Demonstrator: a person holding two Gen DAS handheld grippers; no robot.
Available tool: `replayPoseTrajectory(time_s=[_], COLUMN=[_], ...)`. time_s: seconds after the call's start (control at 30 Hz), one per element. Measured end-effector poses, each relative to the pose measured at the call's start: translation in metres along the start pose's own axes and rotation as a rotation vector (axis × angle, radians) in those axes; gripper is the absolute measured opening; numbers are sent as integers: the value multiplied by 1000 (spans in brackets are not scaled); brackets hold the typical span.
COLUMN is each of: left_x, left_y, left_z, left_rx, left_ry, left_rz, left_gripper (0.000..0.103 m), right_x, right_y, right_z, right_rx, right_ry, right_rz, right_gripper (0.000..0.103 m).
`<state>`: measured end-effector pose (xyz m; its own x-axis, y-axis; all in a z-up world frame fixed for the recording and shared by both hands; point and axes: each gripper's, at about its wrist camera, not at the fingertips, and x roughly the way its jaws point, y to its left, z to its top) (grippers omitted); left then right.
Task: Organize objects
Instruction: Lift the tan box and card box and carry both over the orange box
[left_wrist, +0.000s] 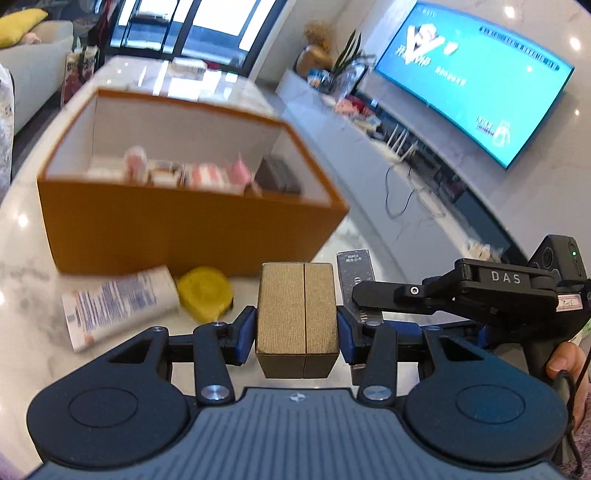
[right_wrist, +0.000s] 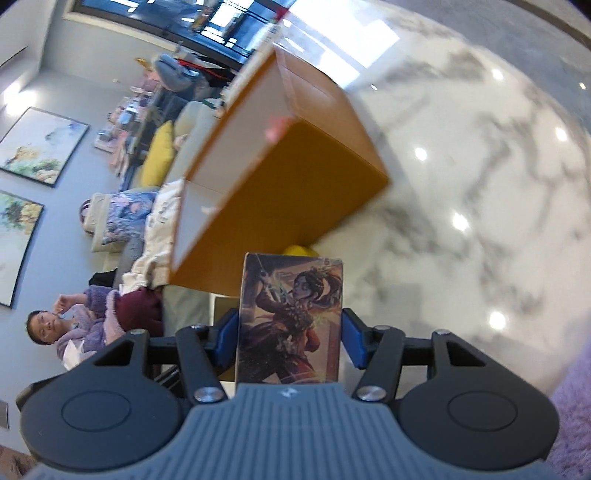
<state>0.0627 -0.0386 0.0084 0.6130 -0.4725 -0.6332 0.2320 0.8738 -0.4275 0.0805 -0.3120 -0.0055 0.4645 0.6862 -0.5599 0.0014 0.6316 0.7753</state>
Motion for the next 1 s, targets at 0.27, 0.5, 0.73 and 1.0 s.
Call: replayPoseTrajectory(time_s=[0.27,0.5,0.73,1.0], left_x=[-17,-5,33,99], left_y=[6,26,48,72], left_z=[58,105,145,168], left_rx=[-29,-63,-66,-66], left_ry=[-135,-201,-187,-108], left_rz=[1,72,140,207], left_gripper=[51,51,51,51], right_x=[-9,5,26,56], right_y=[55,81,90,98], right_z=[45,92,140,180], right_rx=[-161,-230,-250,-315], right_ry=[-67,-91,-105,-139], right_rz=[10,-35,-99,-184], right_gripper=[60,60,60,60])
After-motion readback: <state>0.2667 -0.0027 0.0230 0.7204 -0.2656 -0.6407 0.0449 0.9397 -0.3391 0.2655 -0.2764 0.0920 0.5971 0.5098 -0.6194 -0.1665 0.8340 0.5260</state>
